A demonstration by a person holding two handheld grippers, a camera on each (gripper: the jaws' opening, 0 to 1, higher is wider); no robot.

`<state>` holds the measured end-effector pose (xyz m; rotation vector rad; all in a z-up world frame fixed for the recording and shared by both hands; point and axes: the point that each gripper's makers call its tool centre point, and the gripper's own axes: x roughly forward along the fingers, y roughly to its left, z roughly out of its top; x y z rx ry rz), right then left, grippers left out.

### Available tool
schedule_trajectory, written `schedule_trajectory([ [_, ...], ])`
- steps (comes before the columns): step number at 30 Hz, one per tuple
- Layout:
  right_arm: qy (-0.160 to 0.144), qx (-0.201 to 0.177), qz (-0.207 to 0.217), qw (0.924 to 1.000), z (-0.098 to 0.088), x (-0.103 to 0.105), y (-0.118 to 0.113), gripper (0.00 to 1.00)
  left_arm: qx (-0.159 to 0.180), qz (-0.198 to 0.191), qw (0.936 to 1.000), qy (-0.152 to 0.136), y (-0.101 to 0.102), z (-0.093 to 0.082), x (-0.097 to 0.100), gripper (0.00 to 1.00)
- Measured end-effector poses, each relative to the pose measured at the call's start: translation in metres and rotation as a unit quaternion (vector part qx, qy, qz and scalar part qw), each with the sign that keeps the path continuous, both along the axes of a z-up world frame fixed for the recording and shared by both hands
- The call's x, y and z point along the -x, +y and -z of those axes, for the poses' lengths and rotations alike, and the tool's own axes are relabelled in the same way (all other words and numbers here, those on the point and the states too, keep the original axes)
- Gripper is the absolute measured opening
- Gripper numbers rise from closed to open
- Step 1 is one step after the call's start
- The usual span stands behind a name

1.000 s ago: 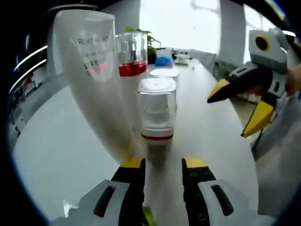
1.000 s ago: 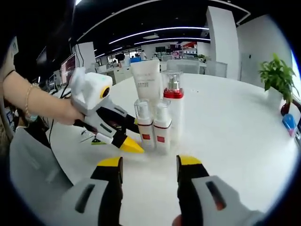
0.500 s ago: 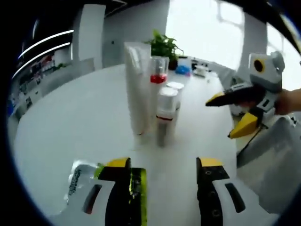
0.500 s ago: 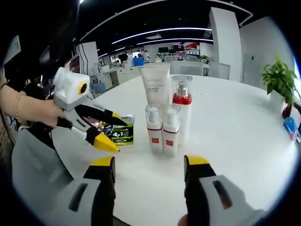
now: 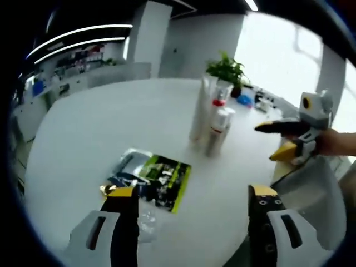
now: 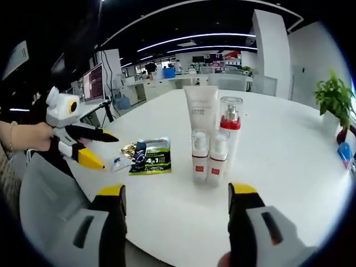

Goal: Arrange the skincare products in the storage area until every visible bottle or jar stands upright without overlapping.

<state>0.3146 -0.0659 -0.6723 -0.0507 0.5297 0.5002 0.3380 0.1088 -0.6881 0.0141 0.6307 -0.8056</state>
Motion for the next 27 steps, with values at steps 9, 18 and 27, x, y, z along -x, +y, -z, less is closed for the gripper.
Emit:
schedule_trajectory([
  [9, 0.005, -0.012, 0.015, 0.9998, -0.006, 0.010, -0.005, 0.81, 0.010, -0.072, 0.9972, -0.014, 0.049, -0.020, 0.021, 0.89],
  [18, -0.018, -0.003, 0.015, 0.9997, -0.016, 0.022, 0.006, 0.81, -0.002, -0.102, 0.9946, -0.022, 0.076, -0.028, 0.041, 0.97],
  [27, -0.015, 0.004, 0.004, 0.9999, -0.016, 0.026, 0.012, 0.86, 0.009, -0.137, 0.9898, -0.040, 0.091, -0.039, 0.055, 0.97],
])
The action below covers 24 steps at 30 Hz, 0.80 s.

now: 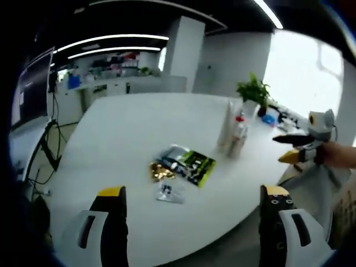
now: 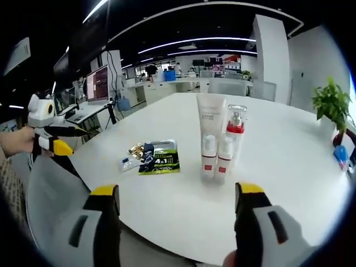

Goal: Arrange the skincare products in the storage area until every visible bottle or jar stands upright without overlapping.

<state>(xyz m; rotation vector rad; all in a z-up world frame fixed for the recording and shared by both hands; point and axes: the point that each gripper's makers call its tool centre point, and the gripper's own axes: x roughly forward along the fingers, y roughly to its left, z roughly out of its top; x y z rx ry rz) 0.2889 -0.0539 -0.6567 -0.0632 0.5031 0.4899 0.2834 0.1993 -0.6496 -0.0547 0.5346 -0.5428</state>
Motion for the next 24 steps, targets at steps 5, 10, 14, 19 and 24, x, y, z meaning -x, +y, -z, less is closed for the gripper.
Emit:
schedule_trajectory([
  [5, 0.005, -0.003, 0.000, 1.0000, 0.002, 0.000, 0.000, 0.89, -0.014, -0.008, 0.9998, -0.011, 0.005, -0.005, 0.005, 0.97],
  [10, 0.007, 0.003, -0.007, 0.9999, 0.005, 0.003, 0.002, 0.91, -0.010, -0.035, 0.9990, -0.026, 0.014, -0.008, 0.009, 0.97],
  [14, 0.017, -0.001, -0.010, 0.9998, 0.008, 0.004, 0.003, 0.93, -0.010, -0.046, 0.9984, -0.032, 0.018, -0.006, 0.007, 0.97],
  [19, 0.025, 0.002, -0.010, 0.9996, 0.011, 0.004, 0.004, 0.94, -0.013, -0.044, 0.9983, -0.035, 0.018, -0.003, 0.007, 0.97],
  [24, 0.034, 0.009, -0.026, 0.9991, 0.014, 0.006, 0.009, 0.94, -0.016, -0.048, 0.9980, -0.039, 0.022, -0.002, 0.009, 0.94],
])
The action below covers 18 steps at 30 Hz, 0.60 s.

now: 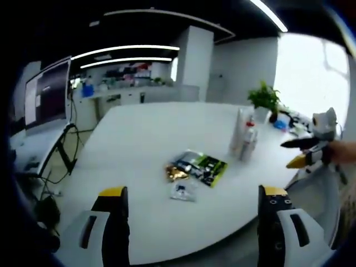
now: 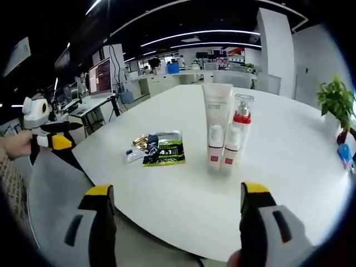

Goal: Arrange the skincare products in the storage area until every visible bottle or jar stands upright without overlapping.

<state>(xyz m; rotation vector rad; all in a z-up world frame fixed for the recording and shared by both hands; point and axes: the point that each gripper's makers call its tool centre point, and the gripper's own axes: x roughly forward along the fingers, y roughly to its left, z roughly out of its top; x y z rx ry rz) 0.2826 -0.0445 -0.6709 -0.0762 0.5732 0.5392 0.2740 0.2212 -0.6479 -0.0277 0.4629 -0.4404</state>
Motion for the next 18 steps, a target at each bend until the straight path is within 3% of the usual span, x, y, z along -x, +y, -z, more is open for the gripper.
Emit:
schedule_trajectory([
  [11, 0.011, -0.010, -0.052, 0.9985, 0.005, -0.008, 0.045, 0.92, -0.028, 0.031, 0.9991, 0.005, -0.009, 0.006, 0.005, 0.96],
  [18, 0.006, -0.010, -0.096, 0.9953, 0.005, -0.020, 0.083, 0.93, -0.021, 0.029, 0.9993, 0.009, -0.006, 0.007, 0.006, 0.95],
])
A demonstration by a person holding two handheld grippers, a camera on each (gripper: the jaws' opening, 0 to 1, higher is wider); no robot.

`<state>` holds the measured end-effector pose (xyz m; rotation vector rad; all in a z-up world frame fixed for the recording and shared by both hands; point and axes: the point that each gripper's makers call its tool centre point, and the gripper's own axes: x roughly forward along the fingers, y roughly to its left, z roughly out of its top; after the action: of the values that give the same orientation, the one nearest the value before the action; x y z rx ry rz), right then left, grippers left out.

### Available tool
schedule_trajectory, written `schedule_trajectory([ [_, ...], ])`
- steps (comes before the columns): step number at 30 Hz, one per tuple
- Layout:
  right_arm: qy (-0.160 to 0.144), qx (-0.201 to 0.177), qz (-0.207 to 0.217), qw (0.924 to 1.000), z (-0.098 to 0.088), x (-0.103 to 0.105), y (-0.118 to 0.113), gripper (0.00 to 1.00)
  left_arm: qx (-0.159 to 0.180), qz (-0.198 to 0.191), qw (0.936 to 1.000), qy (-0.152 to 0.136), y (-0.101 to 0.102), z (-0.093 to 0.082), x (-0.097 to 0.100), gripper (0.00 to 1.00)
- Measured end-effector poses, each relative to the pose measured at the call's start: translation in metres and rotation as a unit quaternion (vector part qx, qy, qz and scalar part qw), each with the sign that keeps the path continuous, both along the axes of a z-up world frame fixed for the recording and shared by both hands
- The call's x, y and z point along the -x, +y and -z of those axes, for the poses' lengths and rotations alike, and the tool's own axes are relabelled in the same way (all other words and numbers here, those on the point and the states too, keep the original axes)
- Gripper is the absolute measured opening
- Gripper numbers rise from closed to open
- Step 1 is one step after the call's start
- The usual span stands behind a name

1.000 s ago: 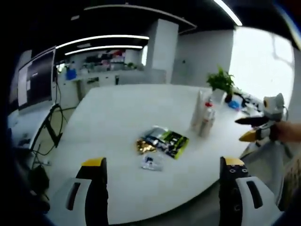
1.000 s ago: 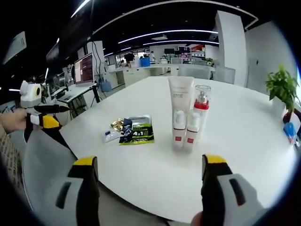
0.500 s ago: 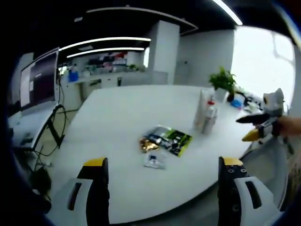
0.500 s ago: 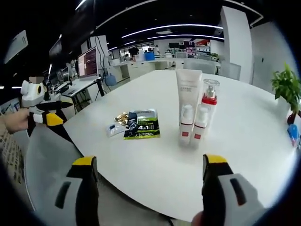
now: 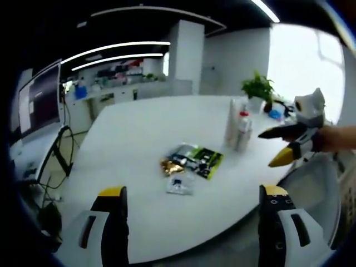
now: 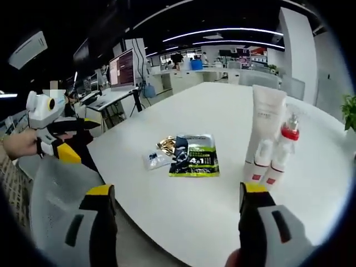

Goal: Arrange the skincare products in the storage area until every visible bottle or jar stands upright without overlapping.

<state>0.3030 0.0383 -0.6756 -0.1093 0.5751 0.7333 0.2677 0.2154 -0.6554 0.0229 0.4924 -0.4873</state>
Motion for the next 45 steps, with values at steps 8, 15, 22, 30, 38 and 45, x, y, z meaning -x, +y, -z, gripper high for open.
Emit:
schedule_trajectory([
  [8, -0.002, 0.018, -0.041, 0.9990, 0.010, -0.021, 0.033, 0.96, 0.006, -0.001, 1.0000, 0.006, 0.000, 0.001, 0.001, 0.94],
  [15, 0.005, 0.030, -0.051, 0.9982, 0.022, -0.049, 0.053, 0.99, 0.010, -0.006, 0.9999, 0.009, 0.002, 0.002, 0.001, 0.92],
  [22, 0.022, 0.041, -0.046, 0.9978, 0.046, -0.079, 0.064, 0.99, 0.012, -0.013, 0.9998, 0.013, 0.004, 0.002, -0.001, 0.90],
  [30, 0.027, 0.094, -0.022, 0.9950, 0.073, -0.107, 0.062, 0.99, 0.013, -0.020, 0.9996, 0.018, 0.006, 0.004, -0.002, 0.90],
  [38, 0.037, 0.117, -0.011, 0.9924, 0.092, -0.126, 0.065, 1.00, 0.016, -0.031, 0.9991, 0.023, 0.009, 0.005, -0.003, 0.89],
  [45, 0.051, 0.132, -0.014, 0.9898, 0.105, -0.134, 0.063, 0.99, 0.014, -0.030, 0.9991, 0.028, 0.009, 0.007, -0.002, 0.88],
])
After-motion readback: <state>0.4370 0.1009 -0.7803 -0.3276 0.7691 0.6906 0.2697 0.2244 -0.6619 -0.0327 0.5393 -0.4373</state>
